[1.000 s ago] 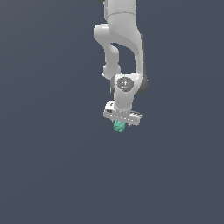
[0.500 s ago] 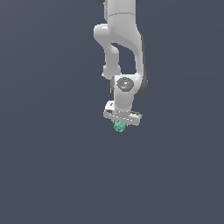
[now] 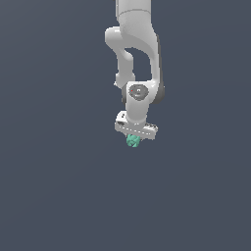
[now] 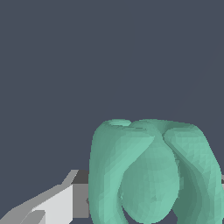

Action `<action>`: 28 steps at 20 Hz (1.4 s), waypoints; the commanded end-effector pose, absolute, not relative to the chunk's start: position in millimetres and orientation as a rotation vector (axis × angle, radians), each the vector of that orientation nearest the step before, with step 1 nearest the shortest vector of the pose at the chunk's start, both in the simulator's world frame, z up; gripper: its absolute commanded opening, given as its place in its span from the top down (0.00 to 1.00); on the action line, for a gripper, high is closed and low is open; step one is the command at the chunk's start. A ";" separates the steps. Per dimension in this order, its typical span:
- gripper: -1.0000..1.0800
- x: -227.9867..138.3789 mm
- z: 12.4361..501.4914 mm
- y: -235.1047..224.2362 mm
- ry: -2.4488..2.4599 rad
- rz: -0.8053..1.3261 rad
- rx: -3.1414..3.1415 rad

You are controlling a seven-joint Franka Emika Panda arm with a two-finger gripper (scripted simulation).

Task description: Pick up the object and move it to a goal position.

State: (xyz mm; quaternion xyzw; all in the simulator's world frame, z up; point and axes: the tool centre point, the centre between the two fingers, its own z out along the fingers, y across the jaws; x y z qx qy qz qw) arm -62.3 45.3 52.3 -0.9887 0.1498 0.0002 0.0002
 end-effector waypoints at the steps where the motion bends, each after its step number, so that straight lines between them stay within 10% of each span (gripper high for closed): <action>1: 1.00 -61.0 62.8 38.3 0.472 -0.001 -3.105; 28: 1.00 -35.3 312.1 -125.5 0.473 0.000 -3.104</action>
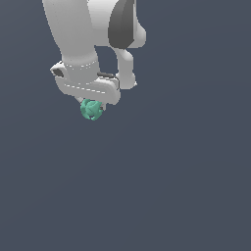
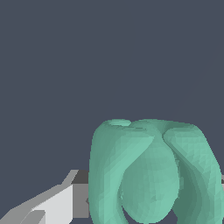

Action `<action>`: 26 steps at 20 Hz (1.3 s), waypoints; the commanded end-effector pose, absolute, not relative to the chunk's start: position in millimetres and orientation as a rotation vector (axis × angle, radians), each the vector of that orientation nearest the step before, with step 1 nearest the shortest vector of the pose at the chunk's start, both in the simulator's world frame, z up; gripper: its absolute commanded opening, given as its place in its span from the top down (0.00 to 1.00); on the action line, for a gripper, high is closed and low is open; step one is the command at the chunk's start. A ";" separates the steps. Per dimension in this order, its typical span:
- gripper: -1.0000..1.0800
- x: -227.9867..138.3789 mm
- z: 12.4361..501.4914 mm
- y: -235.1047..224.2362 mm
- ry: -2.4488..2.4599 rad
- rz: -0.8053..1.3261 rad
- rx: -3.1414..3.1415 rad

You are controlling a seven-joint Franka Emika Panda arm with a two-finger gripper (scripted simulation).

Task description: Pick up the object and move it to a goal position.

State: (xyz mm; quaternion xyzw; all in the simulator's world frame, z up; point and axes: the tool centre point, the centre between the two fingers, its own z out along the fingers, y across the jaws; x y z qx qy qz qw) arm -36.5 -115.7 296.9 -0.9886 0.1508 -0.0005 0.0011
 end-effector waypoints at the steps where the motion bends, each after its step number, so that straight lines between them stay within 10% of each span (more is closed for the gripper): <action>1: 1.00 -34.0 321.7 -131.9 0.473 0.000 -3.104; 26: 1.00 -11.3 448.0 -215.9 0.472 0.000 -3.106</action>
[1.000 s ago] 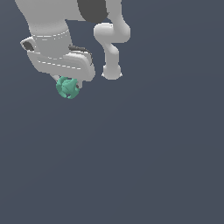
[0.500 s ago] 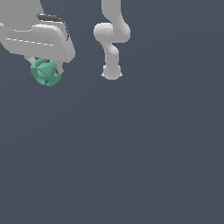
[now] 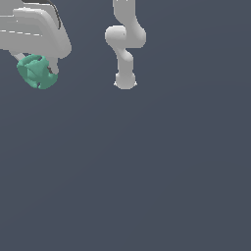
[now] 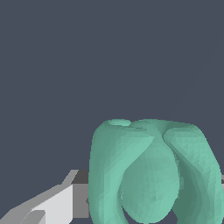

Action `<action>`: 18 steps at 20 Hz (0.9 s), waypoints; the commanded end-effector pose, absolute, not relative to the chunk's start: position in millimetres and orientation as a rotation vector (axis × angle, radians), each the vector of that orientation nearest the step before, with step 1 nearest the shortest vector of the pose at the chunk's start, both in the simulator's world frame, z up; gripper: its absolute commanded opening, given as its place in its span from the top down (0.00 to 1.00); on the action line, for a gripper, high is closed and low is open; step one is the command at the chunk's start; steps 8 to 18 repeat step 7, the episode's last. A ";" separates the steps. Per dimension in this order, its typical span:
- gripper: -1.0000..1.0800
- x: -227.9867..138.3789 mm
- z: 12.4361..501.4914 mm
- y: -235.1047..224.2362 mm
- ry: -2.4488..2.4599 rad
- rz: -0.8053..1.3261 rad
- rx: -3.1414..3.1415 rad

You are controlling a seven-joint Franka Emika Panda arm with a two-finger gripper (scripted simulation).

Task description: Pick up the object and move it to a goal position.

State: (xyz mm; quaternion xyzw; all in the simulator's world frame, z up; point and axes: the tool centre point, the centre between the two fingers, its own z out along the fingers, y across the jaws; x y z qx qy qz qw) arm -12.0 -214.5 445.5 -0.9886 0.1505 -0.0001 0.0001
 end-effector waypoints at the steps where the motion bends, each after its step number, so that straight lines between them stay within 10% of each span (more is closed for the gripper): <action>1: 1.00 -11.1 448.9 -216.5 0.472 0.000 -3.106; 18: 1.00 -10.4 449.6 -217.1 0.473 0.000 -3.106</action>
